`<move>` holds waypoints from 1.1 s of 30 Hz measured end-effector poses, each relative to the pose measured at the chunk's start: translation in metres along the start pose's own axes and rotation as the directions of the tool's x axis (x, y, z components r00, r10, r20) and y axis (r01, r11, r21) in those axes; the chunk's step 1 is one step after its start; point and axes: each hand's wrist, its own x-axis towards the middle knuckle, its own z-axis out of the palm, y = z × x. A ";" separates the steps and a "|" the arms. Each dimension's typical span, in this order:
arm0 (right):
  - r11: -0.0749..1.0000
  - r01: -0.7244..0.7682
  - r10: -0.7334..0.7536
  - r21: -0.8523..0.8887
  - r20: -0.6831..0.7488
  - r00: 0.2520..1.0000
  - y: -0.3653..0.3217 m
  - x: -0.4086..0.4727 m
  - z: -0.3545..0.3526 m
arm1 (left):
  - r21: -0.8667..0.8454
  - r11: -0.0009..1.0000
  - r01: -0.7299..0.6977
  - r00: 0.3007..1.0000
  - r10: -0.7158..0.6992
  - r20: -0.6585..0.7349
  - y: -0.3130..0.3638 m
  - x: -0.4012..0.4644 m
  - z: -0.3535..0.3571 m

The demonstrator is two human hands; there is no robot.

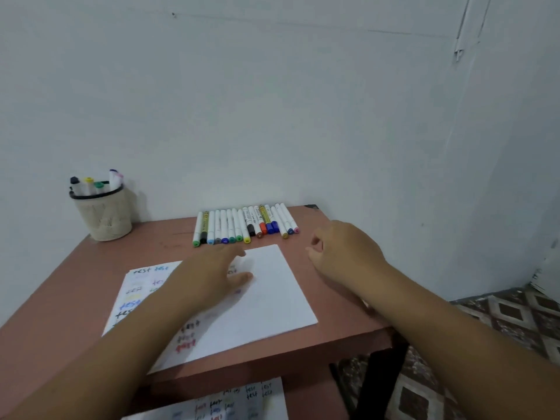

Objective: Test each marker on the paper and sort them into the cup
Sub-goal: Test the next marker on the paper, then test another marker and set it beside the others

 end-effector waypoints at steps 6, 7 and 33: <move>0.977 0.055 -0.077 0.204 0.100 0.992 -0.079 0.050 0.009 | -0.077 0.984 0.162 0.986 -0.164 -0.019 -0.106 -0.006 -0.022; 0.970 0.037 -0.069 0.240 0.127 0.989 -0.094 0.062 0.014 | -0.056 0.983 0.172 0.984 -0.174 -0.029 -0.120 -0.007 -0.026; 0.970 -0.096 0.017 0.222 0.333 0.943 -0.239 0.219 0.116 | -0.222 0.970 0.103 0.951 -0.162 -0.264 -0.197 -0.010 -0.017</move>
